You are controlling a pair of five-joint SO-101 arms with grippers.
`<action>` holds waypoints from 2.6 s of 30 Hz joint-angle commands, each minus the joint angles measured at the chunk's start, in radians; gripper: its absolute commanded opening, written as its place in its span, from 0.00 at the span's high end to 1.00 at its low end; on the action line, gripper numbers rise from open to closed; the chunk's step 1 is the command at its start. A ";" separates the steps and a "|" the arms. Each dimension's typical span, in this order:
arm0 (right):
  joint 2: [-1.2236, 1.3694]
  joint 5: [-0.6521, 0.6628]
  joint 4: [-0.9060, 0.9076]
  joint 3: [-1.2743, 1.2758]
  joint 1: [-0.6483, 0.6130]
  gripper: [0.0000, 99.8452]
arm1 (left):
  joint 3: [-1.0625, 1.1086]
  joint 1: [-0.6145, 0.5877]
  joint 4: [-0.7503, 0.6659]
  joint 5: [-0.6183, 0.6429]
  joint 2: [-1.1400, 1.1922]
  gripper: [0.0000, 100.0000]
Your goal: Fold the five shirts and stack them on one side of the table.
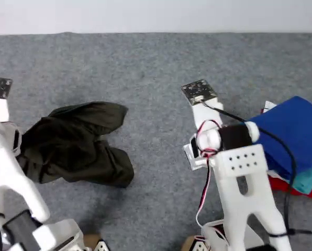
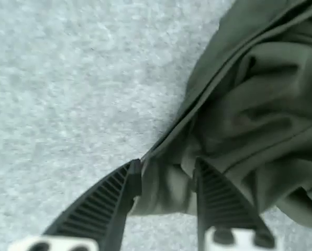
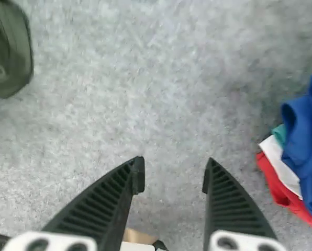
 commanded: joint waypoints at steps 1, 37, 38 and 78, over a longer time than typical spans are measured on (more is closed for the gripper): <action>0.045 -0.020 -0.004 -0.008 -0.015 0.80 | -0.101 0.021 0.049 -0.005 -0.121 0.83; 0.071 -0.015 -0.002 -0.002 -0.010 0.80 | -1.339 0.776 0.315 0.206 1.215 0.83; 0.071 -0.015 -0.002 -0.002 -0.010 0.80 | -1.402 0.776 0.342 0.213 1.254 0.83; 0.093 0.046 -0.236 -0.091 -0.280 0.94 | -0.710 -0.261 0.416 0.003 0.201 1.00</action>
